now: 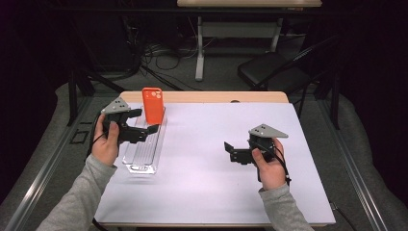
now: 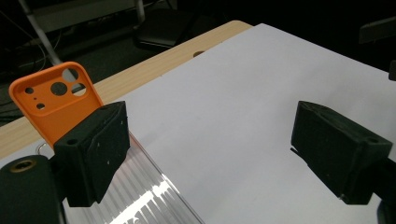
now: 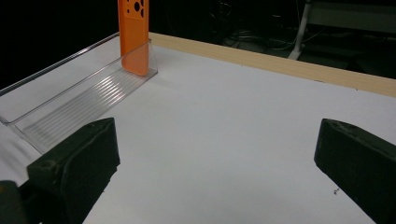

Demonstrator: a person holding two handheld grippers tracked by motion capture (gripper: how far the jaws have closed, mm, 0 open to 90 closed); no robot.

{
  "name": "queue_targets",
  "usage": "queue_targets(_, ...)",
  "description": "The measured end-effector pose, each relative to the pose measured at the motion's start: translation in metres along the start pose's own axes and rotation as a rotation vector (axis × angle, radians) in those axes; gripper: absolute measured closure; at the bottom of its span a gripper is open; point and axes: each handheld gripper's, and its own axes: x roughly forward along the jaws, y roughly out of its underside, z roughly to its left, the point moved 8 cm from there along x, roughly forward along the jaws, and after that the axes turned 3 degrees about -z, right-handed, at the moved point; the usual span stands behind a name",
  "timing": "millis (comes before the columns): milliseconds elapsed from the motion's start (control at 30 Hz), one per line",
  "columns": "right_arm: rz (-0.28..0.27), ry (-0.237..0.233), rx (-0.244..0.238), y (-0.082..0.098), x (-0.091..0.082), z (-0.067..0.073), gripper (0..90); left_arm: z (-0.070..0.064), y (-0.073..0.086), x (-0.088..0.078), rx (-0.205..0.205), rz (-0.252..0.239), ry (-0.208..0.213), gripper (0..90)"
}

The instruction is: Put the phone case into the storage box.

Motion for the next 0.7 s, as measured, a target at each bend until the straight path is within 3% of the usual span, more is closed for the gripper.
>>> queue_targets(167,0.001,-0.003,-0.008,-0.001,-0.008,0.0,0.0,-0.009,0.008,-0.007,0.009,-0.003,0.014,11.7)
queue_targets(367,0.018,-0.01,-0.036,0.007,-0.024,0.0,0.0,-0.017,0.015,-0.019,0.019,-0.014,-0.001,11.7)
queue_targets(533,0.031,-0.004,-0.053,0.017,-0.037,-0.005,0.0,-0.025,0.026,-0.026,0.0,-0.023,0.023,11.7)
queue_targets(700,0.038,0.01,-0.06,0.026,-0.049,-0.01,0.0,-0.026,0.039,-0.033,-0.021,-0.043,0.017,11.8)
